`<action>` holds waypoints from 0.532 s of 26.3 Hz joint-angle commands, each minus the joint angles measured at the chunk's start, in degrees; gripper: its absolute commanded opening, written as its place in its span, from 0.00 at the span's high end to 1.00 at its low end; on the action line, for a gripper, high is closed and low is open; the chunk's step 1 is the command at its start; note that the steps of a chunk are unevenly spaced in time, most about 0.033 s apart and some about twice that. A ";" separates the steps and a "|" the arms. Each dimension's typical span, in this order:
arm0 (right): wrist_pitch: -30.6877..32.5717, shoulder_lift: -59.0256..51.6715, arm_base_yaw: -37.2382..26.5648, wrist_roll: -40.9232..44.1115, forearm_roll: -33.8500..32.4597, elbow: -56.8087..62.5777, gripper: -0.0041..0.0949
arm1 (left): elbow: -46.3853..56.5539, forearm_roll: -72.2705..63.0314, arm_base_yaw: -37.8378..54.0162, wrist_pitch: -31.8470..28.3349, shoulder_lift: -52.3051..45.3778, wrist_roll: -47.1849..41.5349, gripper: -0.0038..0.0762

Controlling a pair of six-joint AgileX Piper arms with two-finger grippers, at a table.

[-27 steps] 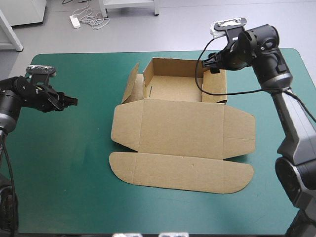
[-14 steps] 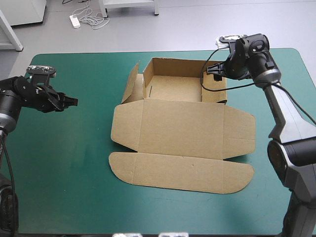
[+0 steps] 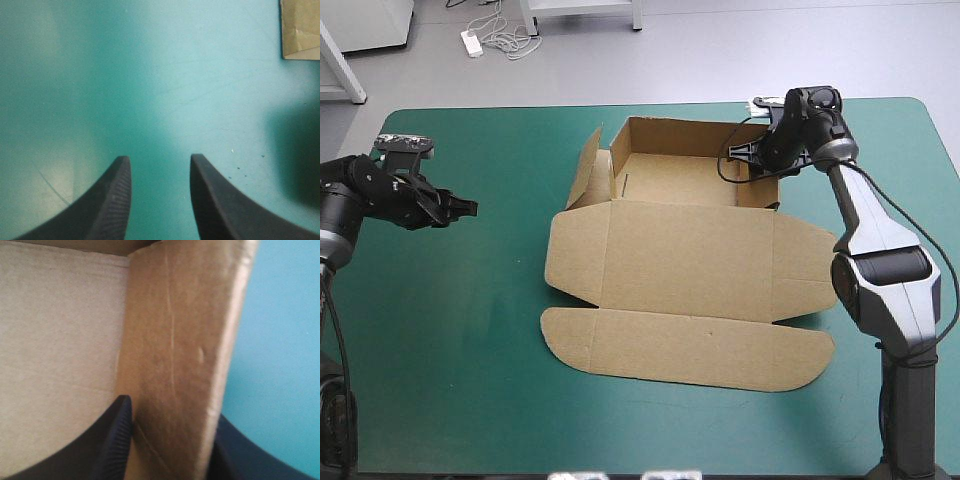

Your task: Fold the box

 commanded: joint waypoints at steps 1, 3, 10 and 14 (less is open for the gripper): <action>0.15 -3.38 -0.25 -1.66 0.89 -2.11 0.82 | -1.51 -1.03 -0.20 -1.52 -2.53 -0.12 0.60; 0.15 -3.61 -0.25 -2.75 -0.84 -2.56 0.98 | -1.51 -0.94 -0.20 -1.27 -2.53 -0.12 0.60; -0.29 -6.85 -0.25 -3.34 -0.58 -5.61 0.97 | -1.51 -0.33 -0.20 -1.18 -2.53 -0.12 0.61; -1.51 -10.25 -1.08 -4.13 0.09 -5.72 0.97 | -1.51 2.01 -0.20 -1.85 -2.53 -0.92 0.61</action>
